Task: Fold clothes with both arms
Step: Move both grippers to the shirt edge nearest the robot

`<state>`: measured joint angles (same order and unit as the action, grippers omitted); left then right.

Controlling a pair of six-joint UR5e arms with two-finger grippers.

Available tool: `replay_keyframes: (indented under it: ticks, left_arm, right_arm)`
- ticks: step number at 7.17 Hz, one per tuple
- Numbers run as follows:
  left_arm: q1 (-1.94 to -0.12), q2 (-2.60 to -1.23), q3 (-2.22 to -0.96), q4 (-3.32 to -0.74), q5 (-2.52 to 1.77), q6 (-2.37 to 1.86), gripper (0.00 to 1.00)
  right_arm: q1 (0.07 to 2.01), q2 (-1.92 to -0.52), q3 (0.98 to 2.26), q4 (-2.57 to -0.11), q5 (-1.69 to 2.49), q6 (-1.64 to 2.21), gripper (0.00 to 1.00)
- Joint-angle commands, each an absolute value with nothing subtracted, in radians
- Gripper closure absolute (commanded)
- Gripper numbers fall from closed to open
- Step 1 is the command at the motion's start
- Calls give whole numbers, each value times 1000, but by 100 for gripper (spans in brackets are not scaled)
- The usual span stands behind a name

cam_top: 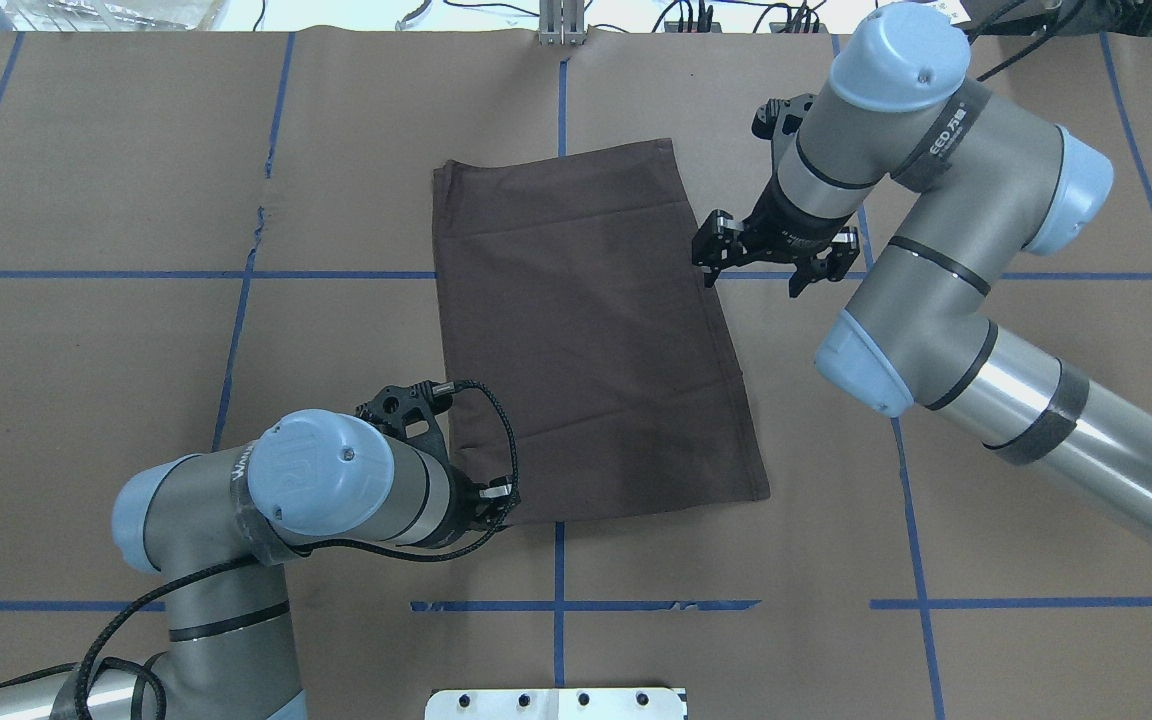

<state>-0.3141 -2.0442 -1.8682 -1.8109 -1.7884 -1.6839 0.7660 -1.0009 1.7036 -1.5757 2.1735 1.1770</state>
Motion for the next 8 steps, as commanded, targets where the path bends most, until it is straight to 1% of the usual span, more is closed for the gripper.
replay_keyframes:
  ticks: [1,2,4,6,8]
  left_arm:
    - [-316,-2036,-1945,-1711,-1790,-1654,100]
    - [-316,-2036,-1974,-1662,-1790,-1634,100]
    - [-314,-2034,-1979,-1661,-1790,-1635,100]
    - [-313,-2034,-1977,-1661,-1789,-1634,100]
    - [-313,-2036,-1979,-1661,-1789,-1634,100]
  right_arm:
    - [627,-1014,1793,-1575,2076,1552,0]
    - [554,-1038,1830,-1574,2004,1689,0]
    - [424,-1057,1847,-1575,1840,1976,0]
    - [356,-1078,1848,-1578,1775,2118,0]
    - [316,-1085,1836,-1588,1747,2132,0]
